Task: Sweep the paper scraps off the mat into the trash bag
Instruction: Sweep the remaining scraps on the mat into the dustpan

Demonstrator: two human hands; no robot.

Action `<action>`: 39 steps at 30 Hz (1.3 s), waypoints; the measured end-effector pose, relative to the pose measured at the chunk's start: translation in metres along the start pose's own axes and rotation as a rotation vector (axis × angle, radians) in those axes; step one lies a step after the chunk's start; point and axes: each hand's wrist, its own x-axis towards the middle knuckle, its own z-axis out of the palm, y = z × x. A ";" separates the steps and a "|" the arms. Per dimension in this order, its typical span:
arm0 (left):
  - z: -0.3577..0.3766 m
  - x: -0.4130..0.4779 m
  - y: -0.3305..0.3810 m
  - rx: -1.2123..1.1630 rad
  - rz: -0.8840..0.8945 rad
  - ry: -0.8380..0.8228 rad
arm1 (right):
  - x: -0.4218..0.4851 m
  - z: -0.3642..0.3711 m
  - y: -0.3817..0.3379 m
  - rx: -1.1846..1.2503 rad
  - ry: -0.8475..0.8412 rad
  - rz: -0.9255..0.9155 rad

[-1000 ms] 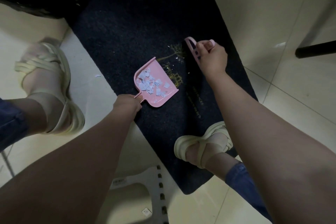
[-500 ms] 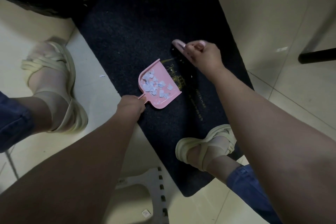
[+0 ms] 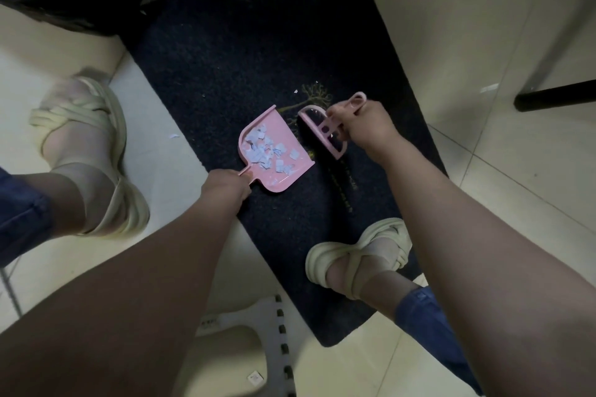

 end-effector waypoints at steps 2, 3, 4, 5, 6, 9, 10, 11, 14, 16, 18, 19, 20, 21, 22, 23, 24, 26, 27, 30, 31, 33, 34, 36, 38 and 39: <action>0.000 0.000 -0.001 0.004 0.000 0.001 | -0.001 -0.003 0.000 0.029 0.040 -0.044; 0.000 0.000 -0.001 -0.008 -0.001 0.000 | 0.001 -0.005 0.001 0.053 0.111 -0.059; 0.001 0.000 -0.001 -0.025 -0.003 0.001 | 0.004 -0.006 0.001 0.081 0.183 -0.065; 0.000 -0.001 -0.001 -0.041 -0.010 0.002 | 0.007 -0.007 -0.001 0.095 0.250 -0.069; -0.001 -0.001 -0.002 -0.052 -0.018 0.002 | 0.011 -0.006 -0.002 0.098 0.304 -0.078; -0.002 -0.002 -0.001 -0.054 -0.014 -0.001 | 0.019 0.003 -0.011 0.093 0.309 -0.115; -0.002 -0.001 -0.001 -0.029 -0.002 -0.002 | 0.024 0.006 -0.011 0.088 0.239 -0.130; -0.002 0.000 -0.001 -0.001 0.008 -0.008 | 0.027 0.009 -0.012 0.094 0.148 -0.131; -0.001 0.002 -0.001 -0.012 0.011 -0.009 | 0.025 0.006 -0.015 0.016 -0.045 -0.123; -0.001 0.001 -0.001 -0.020 0.004 -0.004 | 0.021 -0.004 -0.014 -0.044 0.002 -0.140; -0.002 -0.001 -0.002 -0.024 0.003 -0.009 | 0.016 -0.011 -0.010 0.049 0.090 -0.184; -0.002 -0.001 -0.002 -0.025 0.004 -0.012 | 0.013 -0.012 -0.008 0.094 0.147 -0.197; -0.002 -0.002 -0.002 -0.020 0.007 -0.012 | 0.013 -0.011 -0.006 0.126 0.199 -0.197; -0.002 -0.001 -0.002 -0.018 0.012 -0.013 | 0.015 -0.008 -0.005 0.131 0.219 -0.189; -0.002 -0.002 -0.002 -0.014 0.015 -0.014 | 0.018 -0.004 -0.002 0.134 0.203 -0.183; -0.002 -0.001 -0.003 -0.010 0.013 -0.017 | 0.019 0.000 -0.001 0.134 0.157 -0.162; -0.002 -0.002 -0.002 -0.007 0.012 -0.020 | 0.018 0.004 0.000 0.125 0.099 -0.138; -0.002 -0.002 -0.001 -0.011 0.012 -0.018 | 0.011 0.006 -0.002 0.062 0.029 -0.107; -0.002 -0.002 0.000 -0.024 0.009 -0.016 | 0.008 0.005 -0.002 0.054 0.053 -0.115; -0.002 -0.002 -0.001 -0.038 0.009 -0.011 | 0.007 0.002 -0.002 0.145 0.202 -0.200; -0.002 -0.001 -0.002 -0.035 0.010 -0.014 | 0.008 0.003 -0.004 0.163 0.231 -0.220; -0.003 0.000 -0.004 -0.036 0.009 -0.016 | 0.015 0.011 -0.010 0.167 0.251 -0.238; -0.003 -0.001 -0.003 -0.038 0.010 -0.018 | 0.017 0.014 -0.015 0.139 0.247 -0.250; -0.002 0.000 -0.002 -0.040 0.006 -0.019 | 0.021 0.021 -0.024 0.049 0.198 -0.260; -0.002 0.000 -0.002 -0.048 0.003 -0.015 | 0.022 0.023 -0.030 -0.107 0.155 -0.210; -0.001 0.000 -0.002 -0.053 0.004 -0.013 | 0.020 0.020 -0.032 -0.212 0.164 -0.163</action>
